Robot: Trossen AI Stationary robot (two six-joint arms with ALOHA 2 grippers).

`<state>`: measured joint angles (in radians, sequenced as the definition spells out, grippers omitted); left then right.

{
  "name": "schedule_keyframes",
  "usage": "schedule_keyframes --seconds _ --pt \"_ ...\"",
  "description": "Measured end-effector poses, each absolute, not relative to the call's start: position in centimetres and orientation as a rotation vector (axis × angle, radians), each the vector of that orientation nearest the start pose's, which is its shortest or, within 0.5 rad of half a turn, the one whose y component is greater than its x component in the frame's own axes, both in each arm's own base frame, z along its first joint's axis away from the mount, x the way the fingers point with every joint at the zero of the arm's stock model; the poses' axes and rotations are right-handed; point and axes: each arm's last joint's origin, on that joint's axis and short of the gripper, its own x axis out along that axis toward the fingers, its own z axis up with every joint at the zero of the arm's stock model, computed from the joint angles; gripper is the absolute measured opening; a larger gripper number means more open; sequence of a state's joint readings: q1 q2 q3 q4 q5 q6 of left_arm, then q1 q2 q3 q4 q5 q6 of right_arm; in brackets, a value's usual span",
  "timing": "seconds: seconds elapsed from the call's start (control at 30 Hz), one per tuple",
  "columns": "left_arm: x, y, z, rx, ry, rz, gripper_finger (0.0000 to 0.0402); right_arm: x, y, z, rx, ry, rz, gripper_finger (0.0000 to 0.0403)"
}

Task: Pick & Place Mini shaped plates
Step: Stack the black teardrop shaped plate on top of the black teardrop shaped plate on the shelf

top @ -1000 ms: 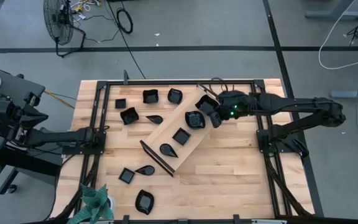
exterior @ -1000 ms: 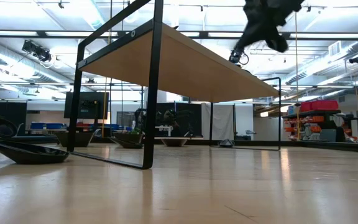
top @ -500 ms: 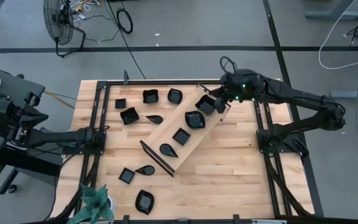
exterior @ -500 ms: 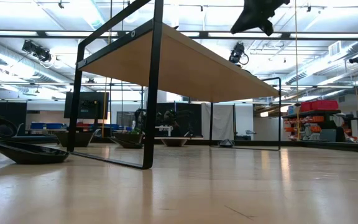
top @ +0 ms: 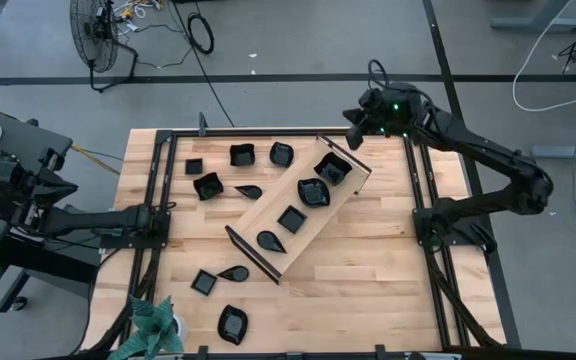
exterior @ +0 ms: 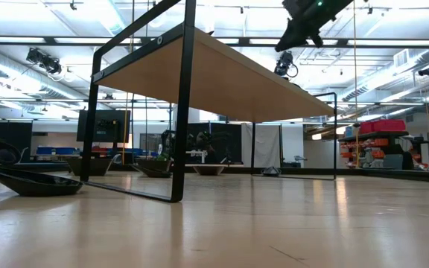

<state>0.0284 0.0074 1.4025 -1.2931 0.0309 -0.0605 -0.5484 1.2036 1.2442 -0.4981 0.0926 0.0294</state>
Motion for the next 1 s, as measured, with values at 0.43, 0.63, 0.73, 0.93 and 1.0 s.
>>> schedule_keyframes --seconds 0.43,0.63,0.73,0.93,1.0 --pt "-16.4 -0.6 36.7 -0.057 -0.102 -0.006 0.0025 23.3 -17.3 35.7 -0.041 0.532 -0.785 0.0" --pt "-16.4 -0.6 36.7 -0.057 -0.102 -0.005 0.0025 22.8 -18.5 35.3 -0.069 0.56 -0.812 0.0" --pt "-16.4 -0.6 36.7 -0.057 -0.102 -0.005 0.0025 22.2 -19.2 35.3 -0.057 0.571 -0.842 0.0" --pt "-16.4 -0.6 36.7 -0.057 -0.102 -0.005 0.0025 20.6 -20.9 35.3 -0.04 0.577 -0.918 0.0007" --pt "-16.4 -0.6 36.7 -0.057 -0.102 -0.005 0.0025 20.1 -21.3 35.3 -0.032 0.577 -0.941 0.0006"
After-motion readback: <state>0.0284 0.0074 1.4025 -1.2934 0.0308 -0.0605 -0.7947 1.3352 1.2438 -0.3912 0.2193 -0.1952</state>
